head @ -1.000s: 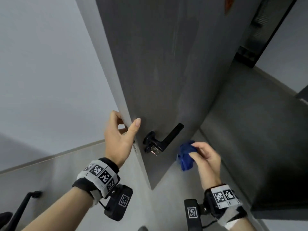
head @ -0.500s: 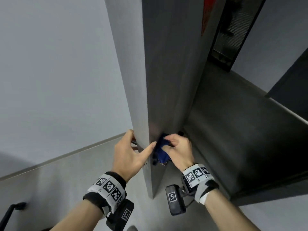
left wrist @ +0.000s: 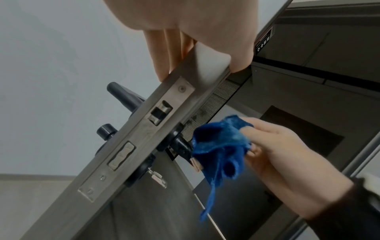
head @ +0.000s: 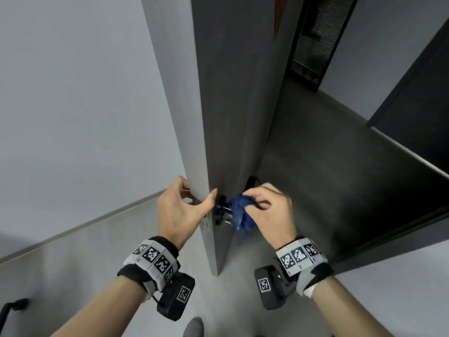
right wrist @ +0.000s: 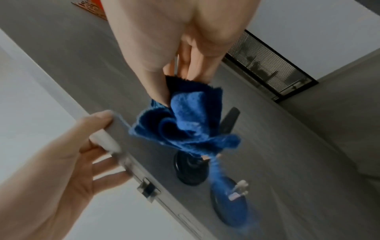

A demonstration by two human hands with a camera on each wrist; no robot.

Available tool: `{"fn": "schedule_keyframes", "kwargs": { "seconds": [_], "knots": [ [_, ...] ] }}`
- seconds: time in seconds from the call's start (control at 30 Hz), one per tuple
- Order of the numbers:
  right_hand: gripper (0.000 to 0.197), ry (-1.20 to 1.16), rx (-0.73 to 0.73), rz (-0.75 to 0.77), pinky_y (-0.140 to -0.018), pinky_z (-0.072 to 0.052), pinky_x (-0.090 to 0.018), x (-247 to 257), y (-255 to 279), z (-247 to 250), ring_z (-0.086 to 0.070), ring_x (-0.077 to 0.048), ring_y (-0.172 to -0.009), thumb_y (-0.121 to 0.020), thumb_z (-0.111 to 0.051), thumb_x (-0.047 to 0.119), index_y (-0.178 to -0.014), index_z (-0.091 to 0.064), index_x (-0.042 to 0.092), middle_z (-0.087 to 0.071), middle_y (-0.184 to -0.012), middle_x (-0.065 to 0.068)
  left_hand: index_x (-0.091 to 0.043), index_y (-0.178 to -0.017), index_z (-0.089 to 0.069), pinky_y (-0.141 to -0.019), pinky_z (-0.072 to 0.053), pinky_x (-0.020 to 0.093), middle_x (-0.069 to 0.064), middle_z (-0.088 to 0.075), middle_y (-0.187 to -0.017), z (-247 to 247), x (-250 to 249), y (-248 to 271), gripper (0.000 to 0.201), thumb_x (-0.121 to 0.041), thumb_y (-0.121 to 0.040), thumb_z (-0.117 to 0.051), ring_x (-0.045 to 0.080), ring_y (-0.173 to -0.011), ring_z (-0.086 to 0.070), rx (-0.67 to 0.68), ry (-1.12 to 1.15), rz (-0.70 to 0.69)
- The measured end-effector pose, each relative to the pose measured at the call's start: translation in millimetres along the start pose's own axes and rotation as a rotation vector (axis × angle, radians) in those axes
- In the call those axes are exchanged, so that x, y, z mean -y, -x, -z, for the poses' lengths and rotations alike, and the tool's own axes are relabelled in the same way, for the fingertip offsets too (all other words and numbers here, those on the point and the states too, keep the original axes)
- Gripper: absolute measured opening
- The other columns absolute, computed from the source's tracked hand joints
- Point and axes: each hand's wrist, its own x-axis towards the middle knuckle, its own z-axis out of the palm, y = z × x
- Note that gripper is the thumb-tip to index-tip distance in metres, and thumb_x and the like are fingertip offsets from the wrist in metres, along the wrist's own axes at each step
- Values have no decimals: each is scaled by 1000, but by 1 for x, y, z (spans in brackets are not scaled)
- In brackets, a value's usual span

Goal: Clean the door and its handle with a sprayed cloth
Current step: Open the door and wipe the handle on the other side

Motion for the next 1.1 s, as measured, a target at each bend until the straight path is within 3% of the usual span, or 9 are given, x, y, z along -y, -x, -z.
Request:
{"fn": "schedule_keyframes", "kwargs": {
  "seconds": [0.13, 0.2, 0.3, 0.5, 0.63, 0.7, 0.8, 1.0, 1.1],
  "knots": [
    [23, 300, 122, 38, -77, -56, -32, -4, -10, -32, -68, -16, -87, -81, -66, 9, -100, -75, 18, -68, -101, 8, -29, -84, -58, -68, -60, 43, -12, -71, -83, -2, -3, 2, 39, -56, -66, -79, 11, -78, -70, 10, 1, 8],
    [24, 439, 145, 68, -76, -54, -31, -7, -2, -38, -66, -19, -92, -85, -63, 19, -107, -71, 22, -66, -110, 10, -33, -83, -56, -70, -59, 39, -15, -70, -84, -3, -4, 3, 34, -50, -68, -83, 6, -79, -69, 3, -12, 0],
    [29, 695, 141, 268, -77, -52, -31, -12, 8, -35, -65, -20, -93, -83, -65, 24, -112, -72, 22, -66, -114, 9, -35, -82, -55, -70, -59, 35, -17, -69, -84, -2, -5, 2, 34, -44, -70, -85, 1, -78, -67, -8, -31, -14],
    [25, 601, 180, 299, -65, -56, -29, -31, -7, -16, -66, -16, -93, -78, -68, 18, -100, -80, 21, -72, -104, 12, -22, -80, -57, -67, -59, 38, -11, -70, -79, 2, -1, -4, 44, -55, -65, -80, 6, -73, -69, 2, -9, 14],
    [23, 539, -35, 75, -71, -59, -39, -65, -12, 30, -70, -25, -83, -72, -70, 6, -90, -80, 15, -74, -99, 4, -15, -83, -58, -70, -58, 33, -7, -71, -83, 3, 5, -5, 44, -48, -70, -84, 13, -78, -70, 2, -11, 7],
    [21, 445, -155, -45, -71, -57, -32, -70, -2, 36, -69, -18, -75, -69, -75, 5, -86, -81, 15, -73, -93, 6, -15, -84, -58, -71, -59, 33, -5, -72, -86, 1, 10, -4, 45, -50, -70, -83, 15, -81, -71, -4, -5, -3],
    [22, 224, -192, -151, -61, -48, -17, -59, 26, 11, -63, -5, -67, -66, -77, 2, -83, -82, 16, -69, -79, 15, -13, -85, -57, -68, -60, 35, -2, -73, -87, -1, 14, -2, 51, -56, -70, -80, 18, -79, -73, -2, 19, -33],
    [16, -105, -287, -447, -66, -53, -23, -64, 54, -50, -70, -5, -71, -68, -79, 8, -82, -82, 16, -75, -75, 7, -8, -86, -58, -60, -55, 21, -10, -72, -83, -7, 17, 0, 57, -57, -67, -79, 8, -72, -71, 51, 14, -105],
    [20, -198, -313, -464, -69, -56, -21, -61, 55, -61, -71, -5, -74, -68, -79, 4, -86, -82, 14, -75, -77, 7, -17, -78, -54, -59, -52, 19, -22, -64, -71, -11, 20, 2, 38, -49, -81, -74, 3, -63, -64, 109, 74, -163]
  ]
}}
